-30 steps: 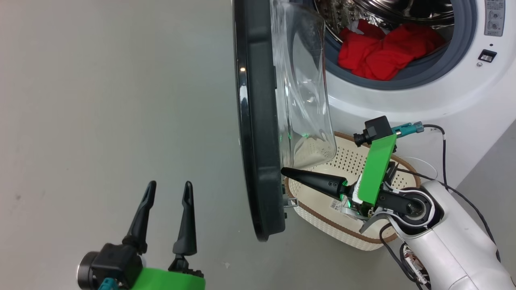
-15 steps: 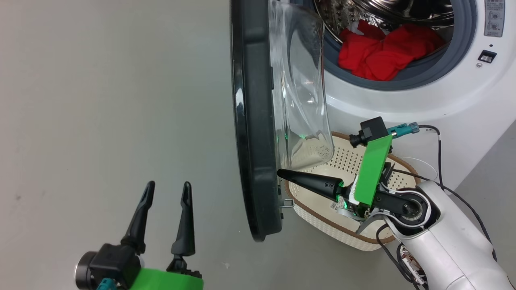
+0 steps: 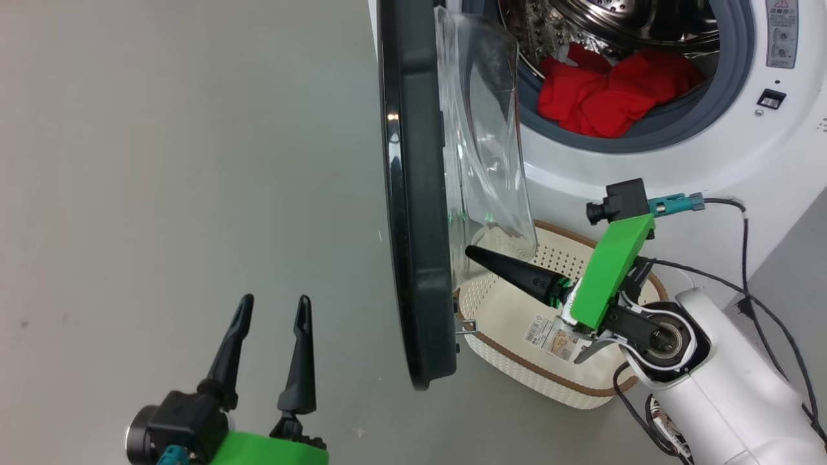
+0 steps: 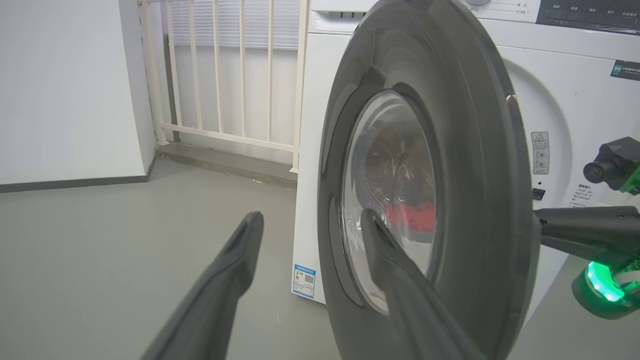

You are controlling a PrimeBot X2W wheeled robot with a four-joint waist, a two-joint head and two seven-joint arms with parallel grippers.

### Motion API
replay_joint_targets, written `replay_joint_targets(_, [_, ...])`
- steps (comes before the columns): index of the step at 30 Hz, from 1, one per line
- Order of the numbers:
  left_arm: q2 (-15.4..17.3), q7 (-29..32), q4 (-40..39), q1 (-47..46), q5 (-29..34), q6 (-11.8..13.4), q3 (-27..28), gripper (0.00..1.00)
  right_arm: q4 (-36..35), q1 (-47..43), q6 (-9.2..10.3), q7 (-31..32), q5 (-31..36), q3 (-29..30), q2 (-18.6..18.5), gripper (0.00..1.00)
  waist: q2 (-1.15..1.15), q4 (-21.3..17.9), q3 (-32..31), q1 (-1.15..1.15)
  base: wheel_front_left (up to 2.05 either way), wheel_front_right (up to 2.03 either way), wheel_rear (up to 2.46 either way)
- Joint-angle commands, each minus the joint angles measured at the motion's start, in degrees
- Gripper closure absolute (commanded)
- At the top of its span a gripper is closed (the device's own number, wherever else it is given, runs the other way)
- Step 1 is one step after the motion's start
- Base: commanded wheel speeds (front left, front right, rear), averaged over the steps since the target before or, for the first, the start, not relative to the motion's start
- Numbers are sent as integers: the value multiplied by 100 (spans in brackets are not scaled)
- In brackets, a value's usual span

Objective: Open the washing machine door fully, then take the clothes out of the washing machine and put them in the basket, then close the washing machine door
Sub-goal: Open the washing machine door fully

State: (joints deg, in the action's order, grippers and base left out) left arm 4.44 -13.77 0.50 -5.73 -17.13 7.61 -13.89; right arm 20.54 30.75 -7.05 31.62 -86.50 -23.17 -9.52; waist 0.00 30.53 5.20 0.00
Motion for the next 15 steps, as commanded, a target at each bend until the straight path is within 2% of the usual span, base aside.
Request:
replay_joint_targets(1, [81,-21,-112,-88,-32,-9,167,0,-209,7,-44,-113,137,-73,17,0,0,-12,-22,0,0,0,0])
replay_joint_targets(6, [104,-13,-16,-119,-47,-57,111,0,-460,-205,-44,-1046,1177,-179,-184,0,0,-36,-86,0,0,0,0])
replay_joint_targets(10, [105,-21,62,-140,-75,-91,81,0,-521,-345,-44,-1921,2340,-316,-368,0,0,-54,-131,0,0,0,0])
replay_joint_targets(15, [100,-36,136,-148,-140,-150,55,0,-527,-578,-44,-2792,3604,-289,-383,0,0,-69,-165,0,0,0,0])
